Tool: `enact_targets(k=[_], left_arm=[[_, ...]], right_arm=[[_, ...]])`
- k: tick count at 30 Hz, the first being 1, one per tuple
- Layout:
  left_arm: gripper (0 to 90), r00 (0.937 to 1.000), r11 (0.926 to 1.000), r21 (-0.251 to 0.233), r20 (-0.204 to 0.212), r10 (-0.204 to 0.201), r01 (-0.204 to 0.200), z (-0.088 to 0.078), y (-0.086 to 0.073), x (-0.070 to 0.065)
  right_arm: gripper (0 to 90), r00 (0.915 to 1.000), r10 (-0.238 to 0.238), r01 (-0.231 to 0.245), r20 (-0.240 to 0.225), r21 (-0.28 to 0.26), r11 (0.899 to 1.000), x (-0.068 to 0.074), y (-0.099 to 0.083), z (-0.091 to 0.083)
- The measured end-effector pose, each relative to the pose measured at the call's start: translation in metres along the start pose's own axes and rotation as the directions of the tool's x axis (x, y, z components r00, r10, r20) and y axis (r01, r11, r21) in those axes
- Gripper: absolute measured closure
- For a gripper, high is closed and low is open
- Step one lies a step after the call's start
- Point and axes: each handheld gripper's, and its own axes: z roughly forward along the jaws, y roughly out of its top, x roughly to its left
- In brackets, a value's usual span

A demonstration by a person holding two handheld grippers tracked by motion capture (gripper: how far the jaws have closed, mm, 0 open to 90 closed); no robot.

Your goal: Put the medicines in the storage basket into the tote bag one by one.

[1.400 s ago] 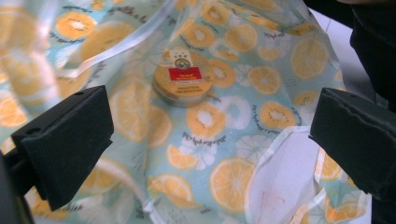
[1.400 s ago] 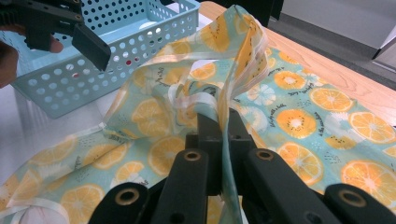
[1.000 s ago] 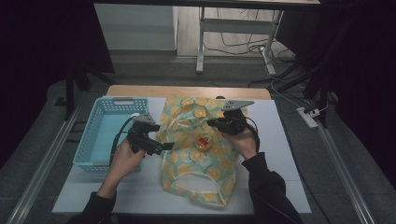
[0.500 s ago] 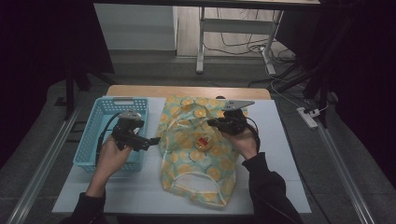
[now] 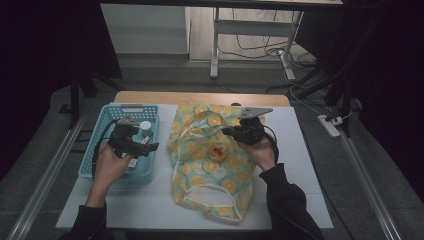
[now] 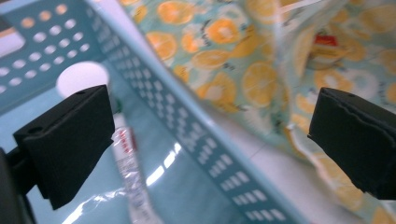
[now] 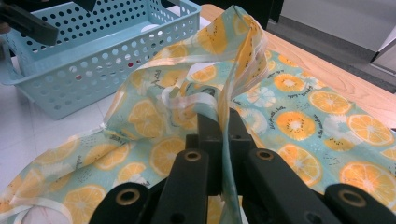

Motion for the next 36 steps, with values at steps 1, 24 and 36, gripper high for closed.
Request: enact_targets(k=[1,24,36], left_arm=[[0.5,0.9999,1.0,0.006,-0.012,-0.006,0.006,0.001,-0.001,0.002],[0.0,0.9908,0.9595,0.261,-0.11,-0.079,0.106,0.042,-0.02,0.042],[14.3,0.9873,0.9131,0.389,-0.14,-0.074,0.124,0.059,-0.025,0.044]], right_arm=[[89.2,1.0,0.0,0.0,0.0,0.0,1.0,0.0,0.0,0.0],[89.2,1.0,-0.003,0.003,-0.004,-0.002,1.0,0.0,0.0,0.001],[89.3,1.0,-0.005,0.005,-0.005,-0.002,1.0,0.002,0.0,0.001]])
